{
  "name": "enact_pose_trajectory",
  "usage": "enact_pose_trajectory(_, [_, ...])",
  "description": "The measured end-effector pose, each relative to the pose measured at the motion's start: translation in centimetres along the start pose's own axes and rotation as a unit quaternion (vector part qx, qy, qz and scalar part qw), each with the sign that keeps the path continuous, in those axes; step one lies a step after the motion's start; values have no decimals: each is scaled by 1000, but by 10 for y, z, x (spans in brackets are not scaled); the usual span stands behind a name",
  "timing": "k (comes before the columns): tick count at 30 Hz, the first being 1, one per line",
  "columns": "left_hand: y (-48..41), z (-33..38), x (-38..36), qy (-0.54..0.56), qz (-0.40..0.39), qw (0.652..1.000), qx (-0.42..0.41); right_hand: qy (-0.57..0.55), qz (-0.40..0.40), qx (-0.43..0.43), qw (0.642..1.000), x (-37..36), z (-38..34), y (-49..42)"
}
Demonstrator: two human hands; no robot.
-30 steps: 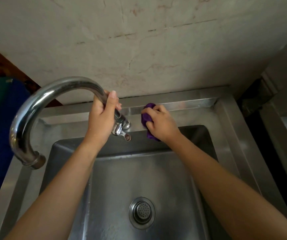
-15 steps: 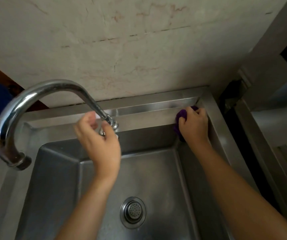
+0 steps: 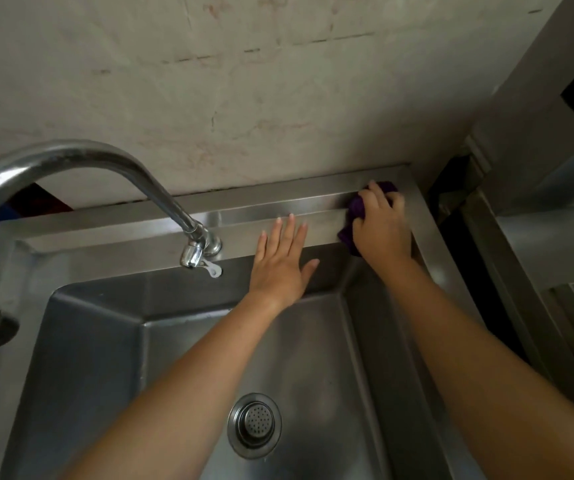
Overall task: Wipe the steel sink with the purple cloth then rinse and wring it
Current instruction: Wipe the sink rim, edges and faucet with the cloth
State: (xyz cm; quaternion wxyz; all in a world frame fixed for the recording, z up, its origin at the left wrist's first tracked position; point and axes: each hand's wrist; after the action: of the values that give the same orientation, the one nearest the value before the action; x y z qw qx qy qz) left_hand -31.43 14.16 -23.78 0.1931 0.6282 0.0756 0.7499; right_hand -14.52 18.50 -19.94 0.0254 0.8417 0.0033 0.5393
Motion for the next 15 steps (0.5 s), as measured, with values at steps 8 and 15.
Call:
enact_pose_trajectory(8, [0, 2, 5, 10, -24, 1000, 4, -10, -5, -30, 999, 3, 14, 60])
enact_pose_trajectory(15, [31, 2, 14, 153, -12, 987, -41, -175, -85, -145, 970, 5, -14, 114])
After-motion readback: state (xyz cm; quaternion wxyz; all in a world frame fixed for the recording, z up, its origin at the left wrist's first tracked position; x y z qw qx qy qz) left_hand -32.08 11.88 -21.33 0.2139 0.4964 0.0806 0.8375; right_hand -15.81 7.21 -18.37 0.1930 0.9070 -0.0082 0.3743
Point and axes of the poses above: each hand's wrist, its own y-axis away from the middle knuckle, its own x-axis out of the back of the hand, z = x × y, and after that the axes turned 8 degrees about -z, right-handed
